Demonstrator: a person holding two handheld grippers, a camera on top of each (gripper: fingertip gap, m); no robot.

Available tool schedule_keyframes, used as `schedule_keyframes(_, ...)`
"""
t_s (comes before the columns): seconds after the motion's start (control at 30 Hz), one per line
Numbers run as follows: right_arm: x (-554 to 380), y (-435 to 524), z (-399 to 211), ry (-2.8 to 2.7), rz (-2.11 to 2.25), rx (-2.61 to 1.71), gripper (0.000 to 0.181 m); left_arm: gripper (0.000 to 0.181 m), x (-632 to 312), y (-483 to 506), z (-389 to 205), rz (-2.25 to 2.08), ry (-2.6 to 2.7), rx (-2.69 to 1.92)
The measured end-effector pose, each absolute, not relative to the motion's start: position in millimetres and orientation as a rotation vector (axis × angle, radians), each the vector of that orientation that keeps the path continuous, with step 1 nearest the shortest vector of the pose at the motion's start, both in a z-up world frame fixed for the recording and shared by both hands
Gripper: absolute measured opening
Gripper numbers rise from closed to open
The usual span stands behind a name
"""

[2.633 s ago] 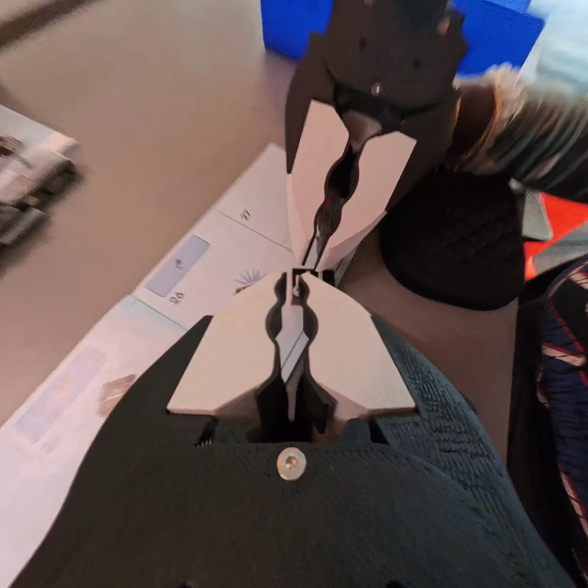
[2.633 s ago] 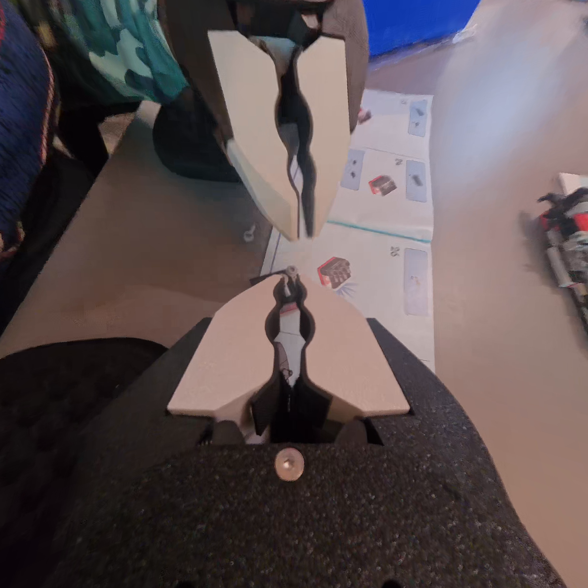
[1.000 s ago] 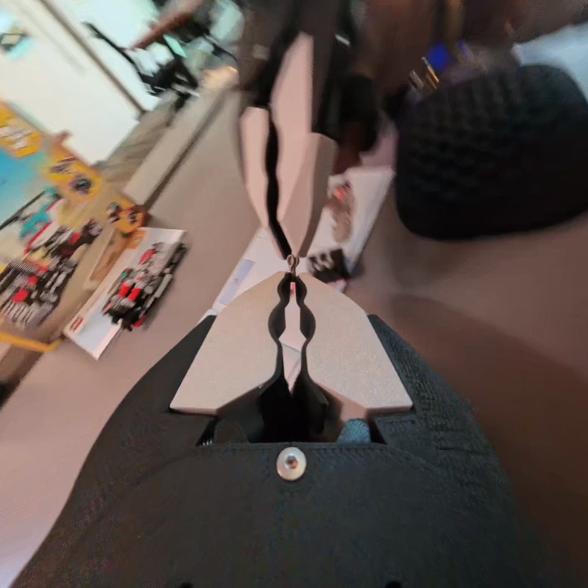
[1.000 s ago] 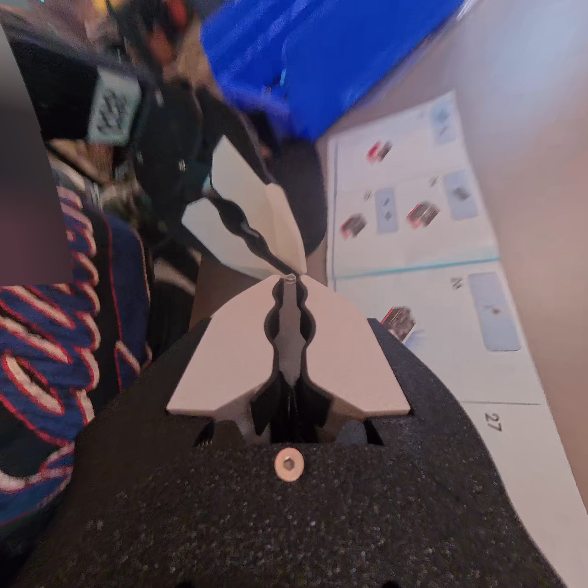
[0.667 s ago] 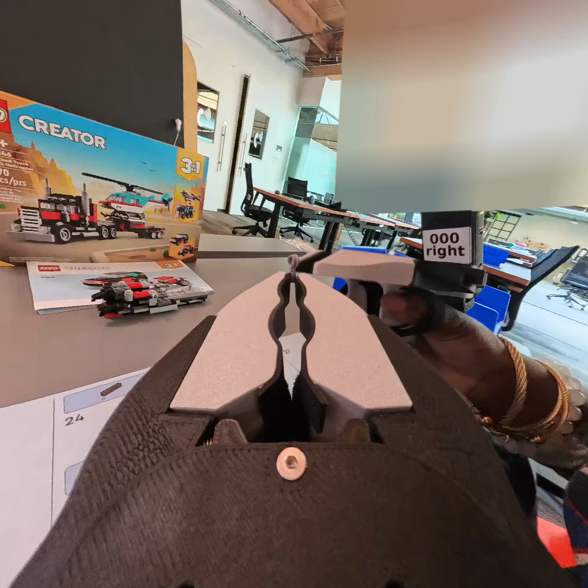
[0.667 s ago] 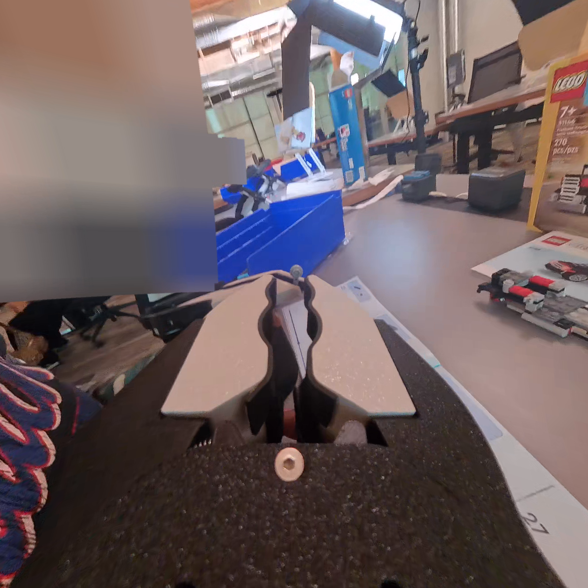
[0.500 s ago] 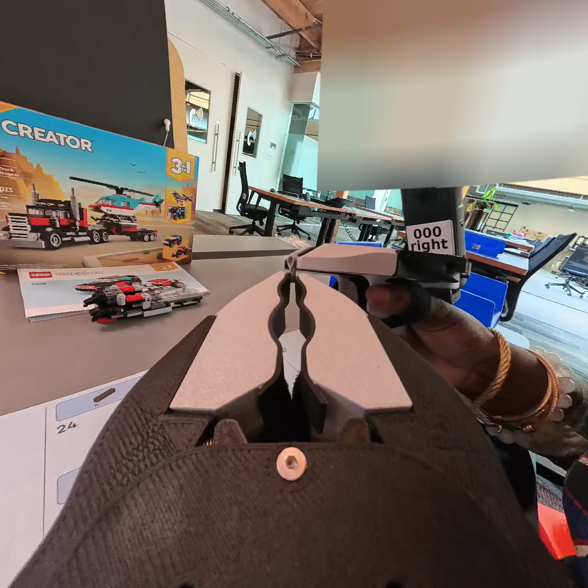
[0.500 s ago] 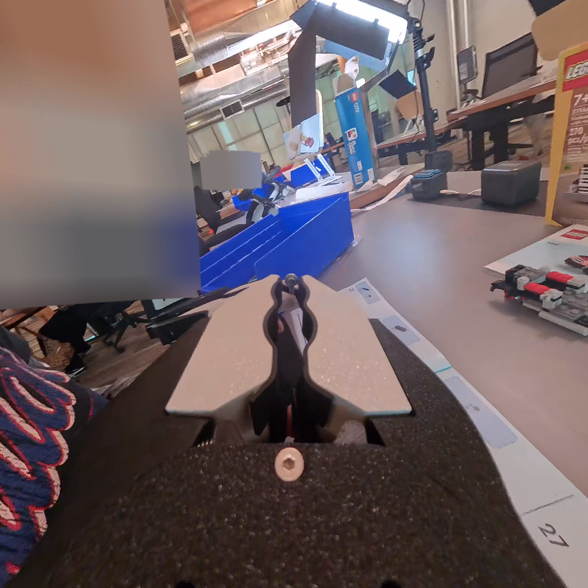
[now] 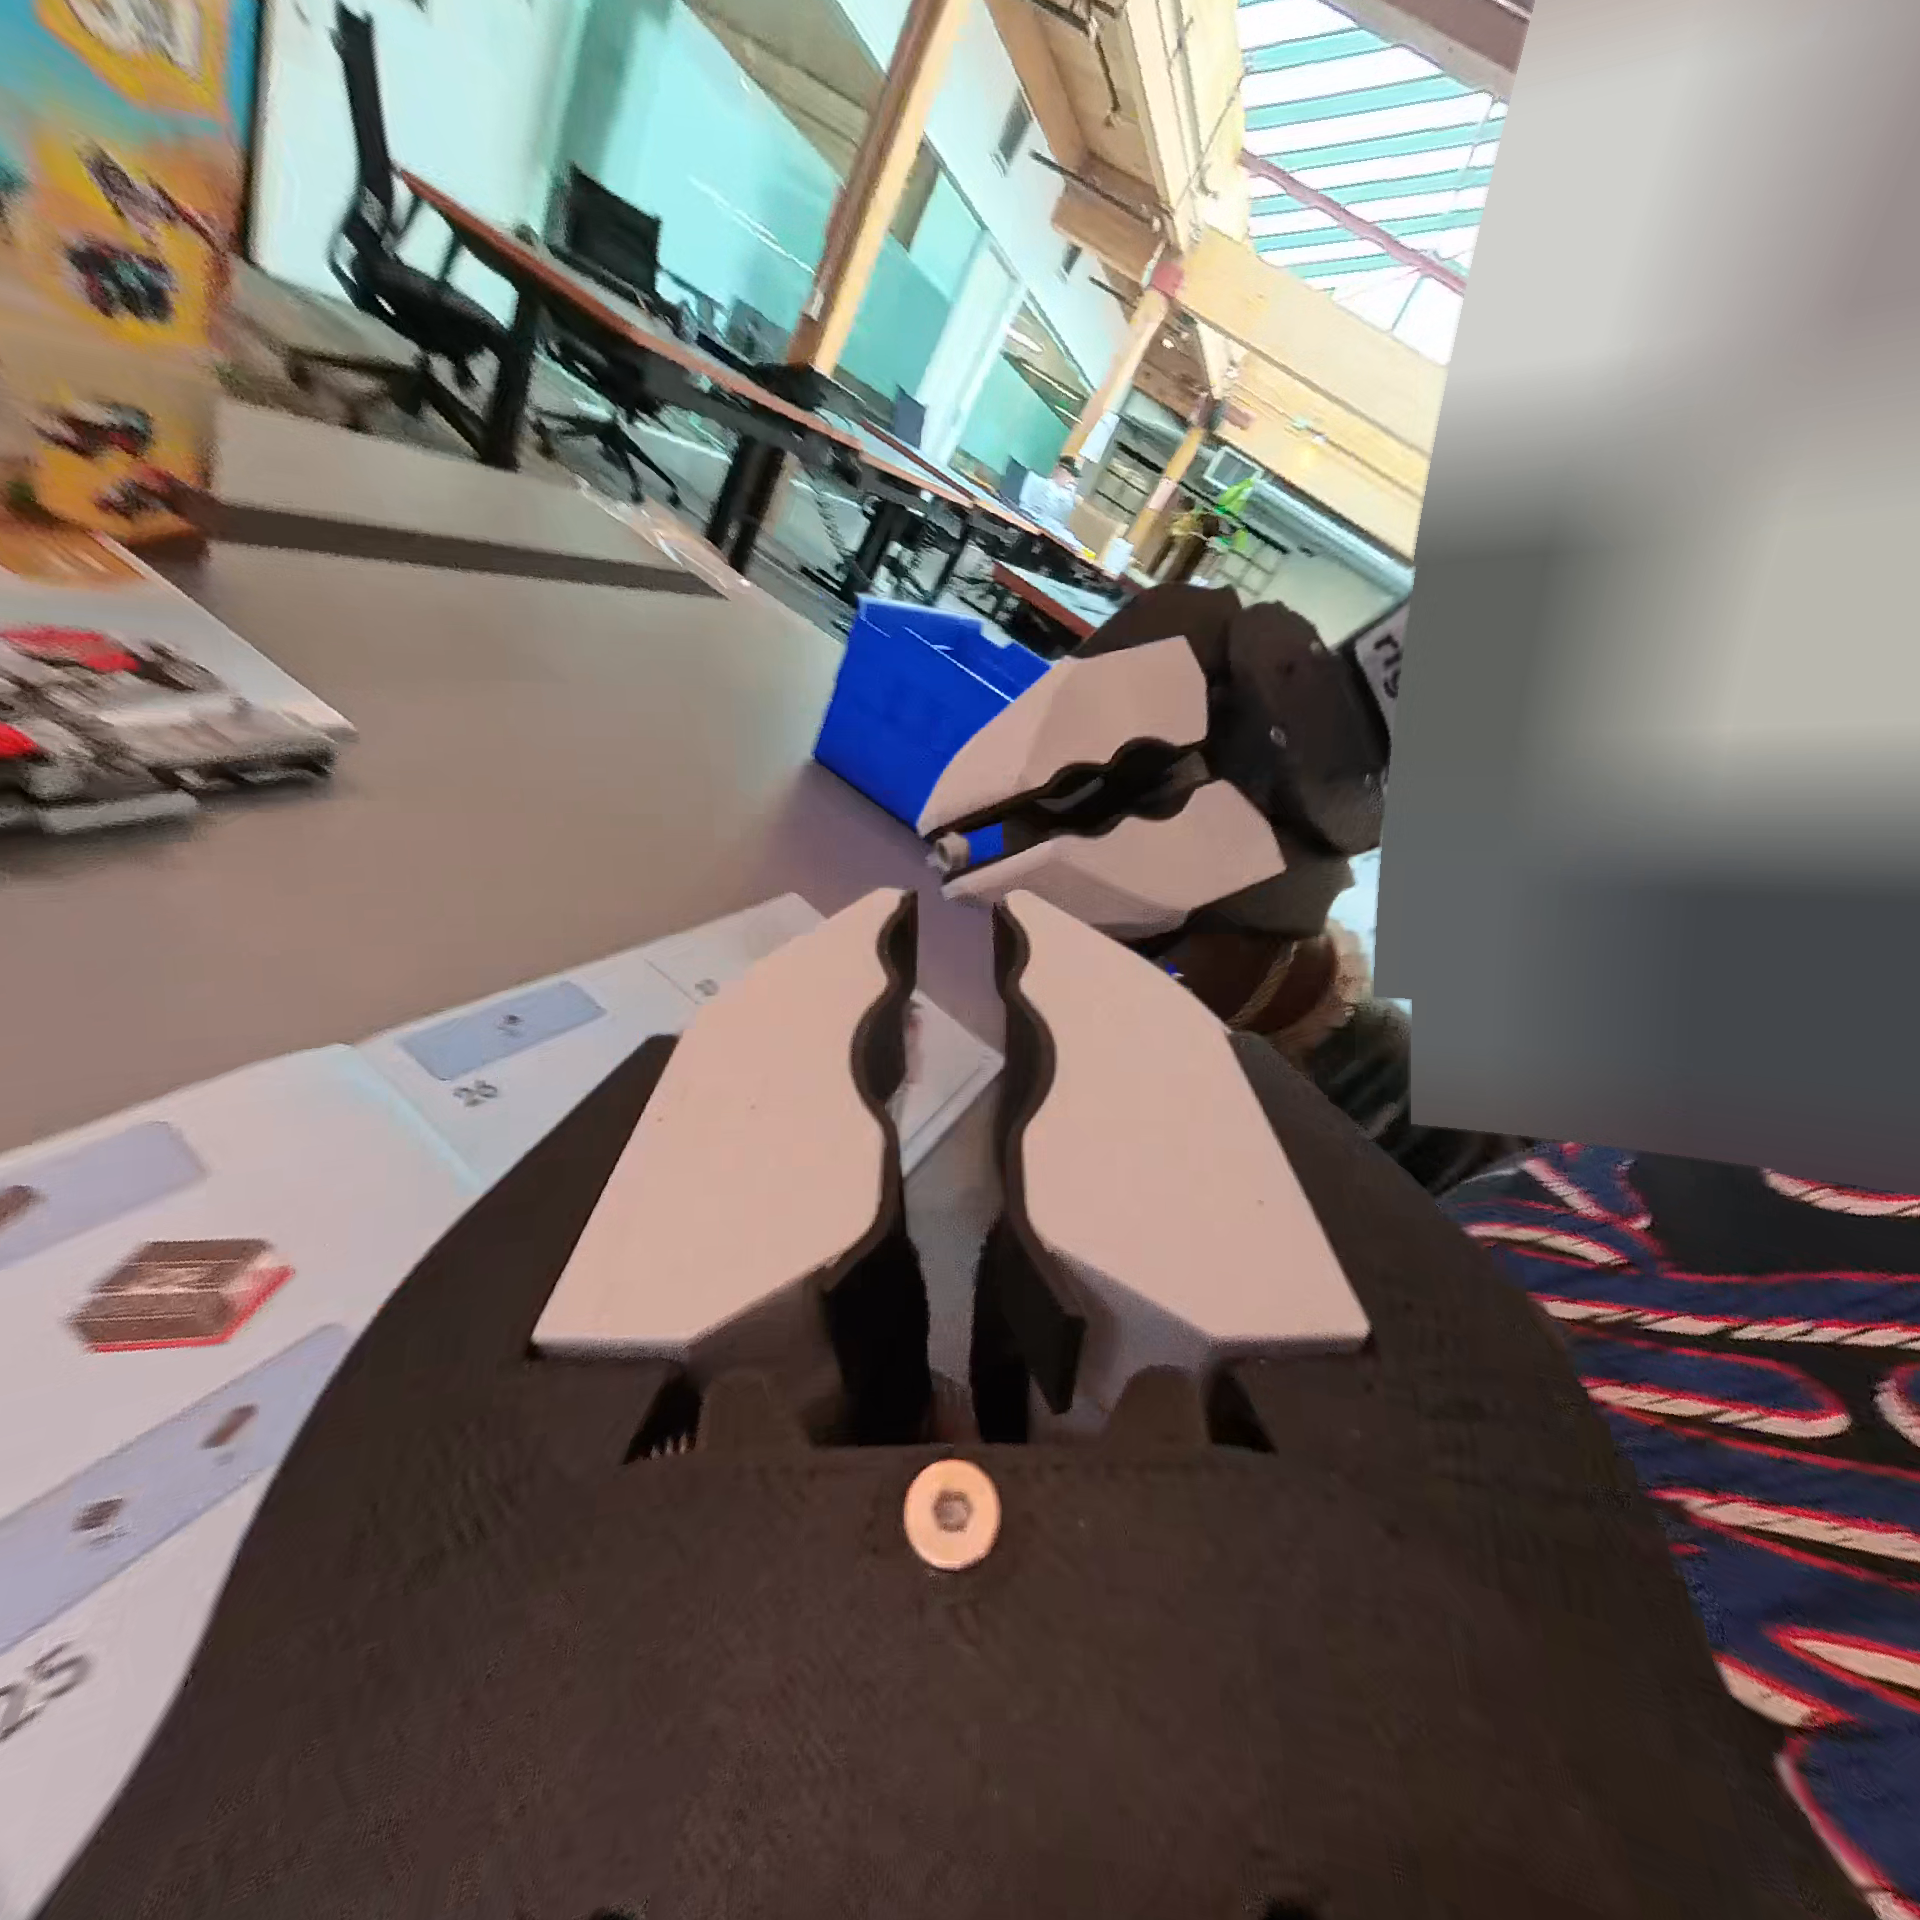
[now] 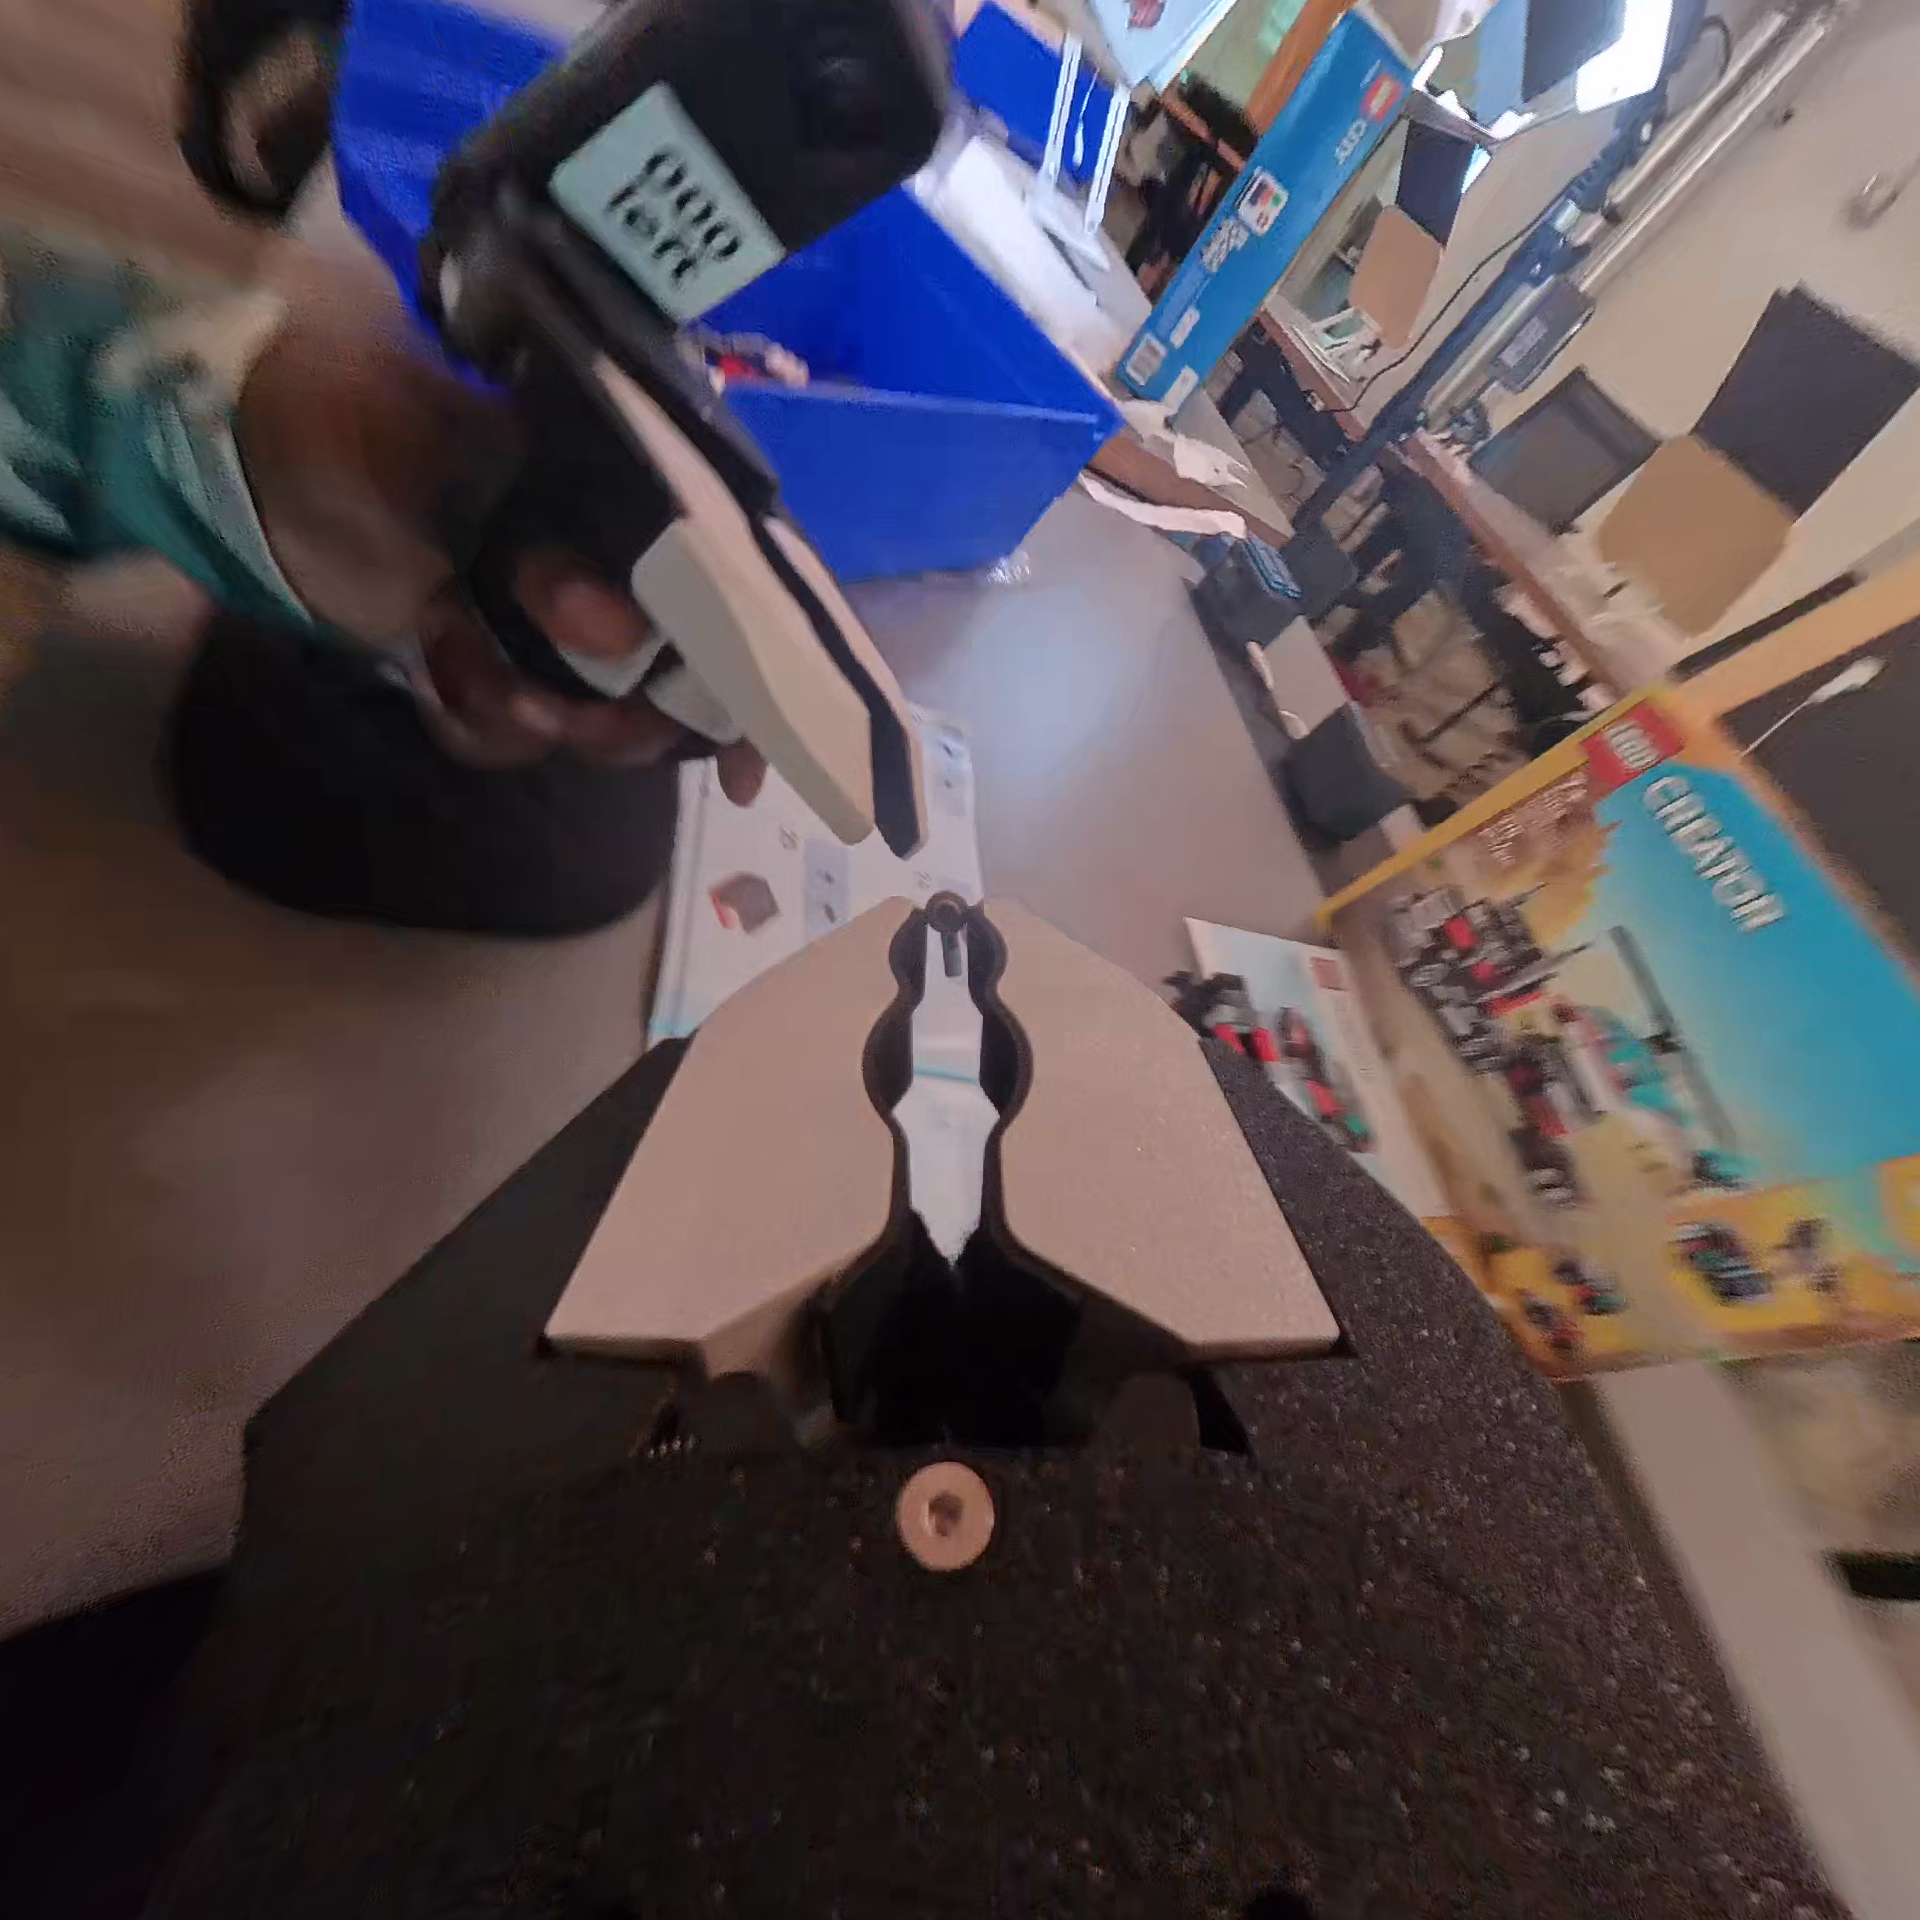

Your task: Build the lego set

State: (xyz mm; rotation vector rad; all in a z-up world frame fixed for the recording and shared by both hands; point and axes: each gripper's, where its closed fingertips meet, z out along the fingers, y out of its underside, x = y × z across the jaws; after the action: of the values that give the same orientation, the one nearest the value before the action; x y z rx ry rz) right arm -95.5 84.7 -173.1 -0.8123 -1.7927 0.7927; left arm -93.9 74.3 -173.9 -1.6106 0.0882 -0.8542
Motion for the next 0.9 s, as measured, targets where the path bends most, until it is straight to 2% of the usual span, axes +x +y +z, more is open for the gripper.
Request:
schedule_keyframes(0.33, -96, 83, -185, -1.912, 0.503, -0.653, 0.008, 0.015, -84, 84, -184, -1.099, -0.048, -1.655)
schedule_keyframes(0.53, -94, 84, -190, -1.947, 0.408, -0.602, 0.008, 0.006, -81, 87, -188, -1.128, -0.062, -1.664)
schedule_keyframes(0.73, -87, 79, -175, -1.898, 0.69, -0.589, 0.013, 0.003, -78, 81, -172, -1.353, -0.134, -1.513)
schedule_keyframes(0.9, -78, 78, -162, -1.84, 0.954, -0.579, 0.008, 0.003, -78, 75, -157, -1.541, -0.203, -1.377)
